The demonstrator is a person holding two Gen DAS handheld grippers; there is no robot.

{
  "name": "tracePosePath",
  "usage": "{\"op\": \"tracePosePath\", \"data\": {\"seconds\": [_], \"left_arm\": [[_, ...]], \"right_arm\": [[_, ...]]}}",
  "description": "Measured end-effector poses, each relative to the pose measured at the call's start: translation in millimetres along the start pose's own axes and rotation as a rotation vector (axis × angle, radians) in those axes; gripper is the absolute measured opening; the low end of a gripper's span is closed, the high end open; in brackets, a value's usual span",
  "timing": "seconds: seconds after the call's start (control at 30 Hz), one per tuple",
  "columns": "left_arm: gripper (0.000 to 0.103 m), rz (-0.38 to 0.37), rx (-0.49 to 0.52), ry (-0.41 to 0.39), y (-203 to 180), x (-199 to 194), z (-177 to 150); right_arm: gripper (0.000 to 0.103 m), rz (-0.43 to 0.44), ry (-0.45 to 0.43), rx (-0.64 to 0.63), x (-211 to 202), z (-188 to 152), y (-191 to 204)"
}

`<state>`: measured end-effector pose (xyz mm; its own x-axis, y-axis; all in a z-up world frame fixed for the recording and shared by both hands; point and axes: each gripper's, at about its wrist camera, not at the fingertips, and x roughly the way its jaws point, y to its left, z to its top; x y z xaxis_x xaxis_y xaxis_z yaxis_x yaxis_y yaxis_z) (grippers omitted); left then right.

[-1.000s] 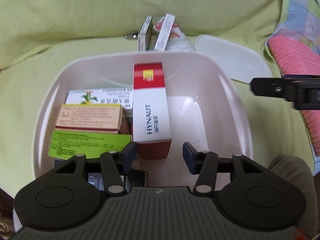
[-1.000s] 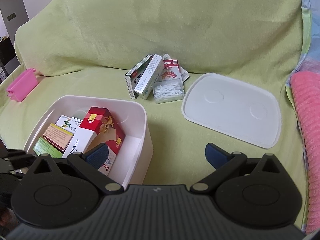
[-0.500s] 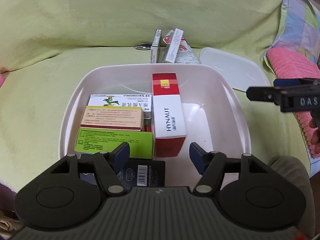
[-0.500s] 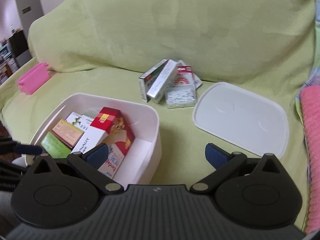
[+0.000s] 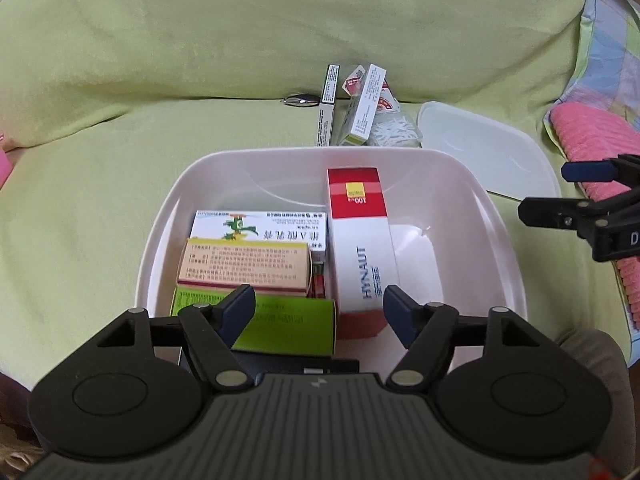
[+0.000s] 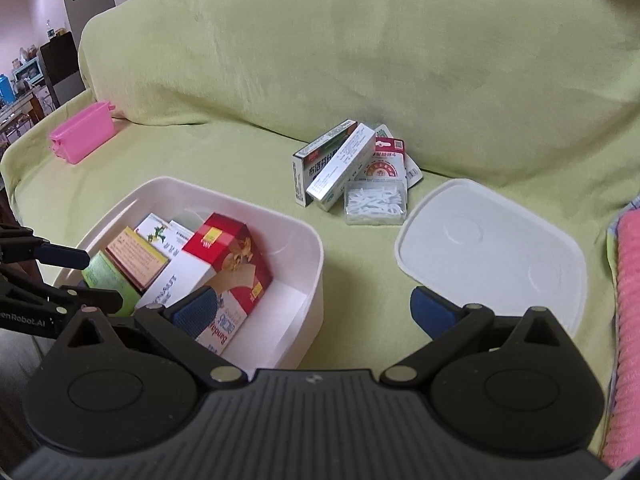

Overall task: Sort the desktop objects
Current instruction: 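Raise the left gripper up out of the bin, then close the left gripper on the upright green-and-orange medicine box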

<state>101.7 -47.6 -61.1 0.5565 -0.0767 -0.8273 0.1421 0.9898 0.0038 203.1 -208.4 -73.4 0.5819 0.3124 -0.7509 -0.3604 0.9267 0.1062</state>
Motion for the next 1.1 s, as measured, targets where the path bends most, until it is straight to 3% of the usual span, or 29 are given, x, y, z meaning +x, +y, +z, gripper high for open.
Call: {"op": "tracePosePath", "data": {"seconds": [0.47, 1.1], "left_arm": [[0.072, 0.012, 0.063, 0.006, 5, 25, 35], [0.073, -0.01, 0.145, -0.021, 6, 72, 101]], "right_arm": [[0.102, 0.028, 0.015, -0.034, 44, 41, -40], [0.102, 0.057, 0.046, -0.053, 97, 59, -79]]}}
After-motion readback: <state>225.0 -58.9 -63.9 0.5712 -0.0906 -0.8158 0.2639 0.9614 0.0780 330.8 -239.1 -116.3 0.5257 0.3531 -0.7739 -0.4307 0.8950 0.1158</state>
